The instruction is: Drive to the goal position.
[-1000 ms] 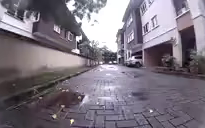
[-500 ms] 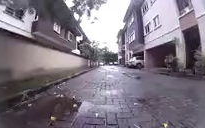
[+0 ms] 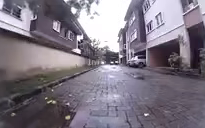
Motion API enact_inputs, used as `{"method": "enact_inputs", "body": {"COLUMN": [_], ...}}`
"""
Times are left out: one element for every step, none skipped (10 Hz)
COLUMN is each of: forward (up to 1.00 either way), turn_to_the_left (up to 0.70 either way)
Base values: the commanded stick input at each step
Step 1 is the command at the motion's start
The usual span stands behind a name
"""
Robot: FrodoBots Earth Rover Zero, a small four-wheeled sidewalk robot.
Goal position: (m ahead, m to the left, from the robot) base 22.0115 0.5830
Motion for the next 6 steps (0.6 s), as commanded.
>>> {"method": "enact_inputs", "body": {"forward": [0.7,0.7,0.7,0.7,0.7,0.7], "turn_to_the_left": [0.0,0.0,0.0,0.0,0.0,0.0]}}
